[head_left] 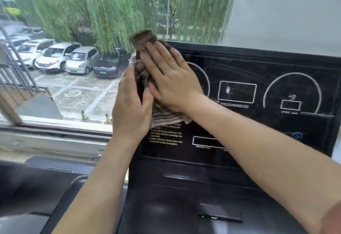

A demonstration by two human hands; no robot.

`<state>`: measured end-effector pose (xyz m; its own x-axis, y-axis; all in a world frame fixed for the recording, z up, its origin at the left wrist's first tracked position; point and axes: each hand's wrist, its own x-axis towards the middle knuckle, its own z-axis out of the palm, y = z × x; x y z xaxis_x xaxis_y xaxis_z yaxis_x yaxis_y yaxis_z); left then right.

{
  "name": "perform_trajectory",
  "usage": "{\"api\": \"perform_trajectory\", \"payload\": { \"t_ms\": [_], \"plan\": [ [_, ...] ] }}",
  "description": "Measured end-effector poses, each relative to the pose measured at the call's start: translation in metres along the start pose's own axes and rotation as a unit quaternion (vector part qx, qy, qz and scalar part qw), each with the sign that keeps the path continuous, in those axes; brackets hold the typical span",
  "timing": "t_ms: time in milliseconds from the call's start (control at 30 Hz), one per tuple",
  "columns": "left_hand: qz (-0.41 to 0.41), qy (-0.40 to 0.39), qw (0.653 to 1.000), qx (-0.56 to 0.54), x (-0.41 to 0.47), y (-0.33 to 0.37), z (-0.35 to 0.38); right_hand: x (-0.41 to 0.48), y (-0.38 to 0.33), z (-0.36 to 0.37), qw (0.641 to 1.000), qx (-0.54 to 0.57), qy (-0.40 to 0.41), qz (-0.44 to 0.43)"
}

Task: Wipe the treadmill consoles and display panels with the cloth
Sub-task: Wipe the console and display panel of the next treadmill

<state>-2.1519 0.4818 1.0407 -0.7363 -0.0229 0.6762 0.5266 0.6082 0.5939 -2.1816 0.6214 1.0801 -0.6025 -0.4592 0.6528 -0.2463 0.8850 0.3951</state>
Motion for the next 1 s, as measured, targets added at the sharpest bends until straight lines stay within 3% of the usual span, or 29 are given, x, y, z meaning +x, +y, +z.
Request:
{"api": "perform_trajectory", "payload": {
  "t_ms": [100, 233, 433, 567, 733, 867, 1000],
  "plan": [
    [-0.033, -0.017, 0.998, -0.043, 0.008, -0.013, -0.007, 0.009, -0.026, 0.004, 0.999, 0.023, 0.021, 0.041],
    [-0.141, -0.064, 0.981, -0.116, -0.034, -0.051, -0.008, -0.021, -0.076, 0.022, 0.997, 0.009, -0.039, -0.066],
    [-0.183, -0.182, 0.965, 0.037, -0.128, -0.098, -0.017, -0.084, -0.145, 0.046, 0.978, 0.03, -0.114, -0.174],
    [-0.23, -0.276, 0.932, 0.054, -0.163, -0.126, -0.04, -0.124, -0.192, 0.059, 0.966, 0.081, -0.142, -0.203],
    [-0.294, -0.27, 0.916, 0.042, -0.186, -0.127, -0.062, -0.145, -0.223, 0.048, 0.967, 0.179, -0.154, -0.098],
    [-0.283, -0.3, 0.908, 0.077, -0.196, -0.132, -0.086, -0.18, -0.258, 0.014, 0.929, 0.316, -0.186, 0.046],
    [-0.265, -0.342, 0.898, 0.078, -0.215, -0.13, -0.102, -0.211, -0.286, -0.022, 0.9, 0.393, -0.183, 0.036]
  ]
}}
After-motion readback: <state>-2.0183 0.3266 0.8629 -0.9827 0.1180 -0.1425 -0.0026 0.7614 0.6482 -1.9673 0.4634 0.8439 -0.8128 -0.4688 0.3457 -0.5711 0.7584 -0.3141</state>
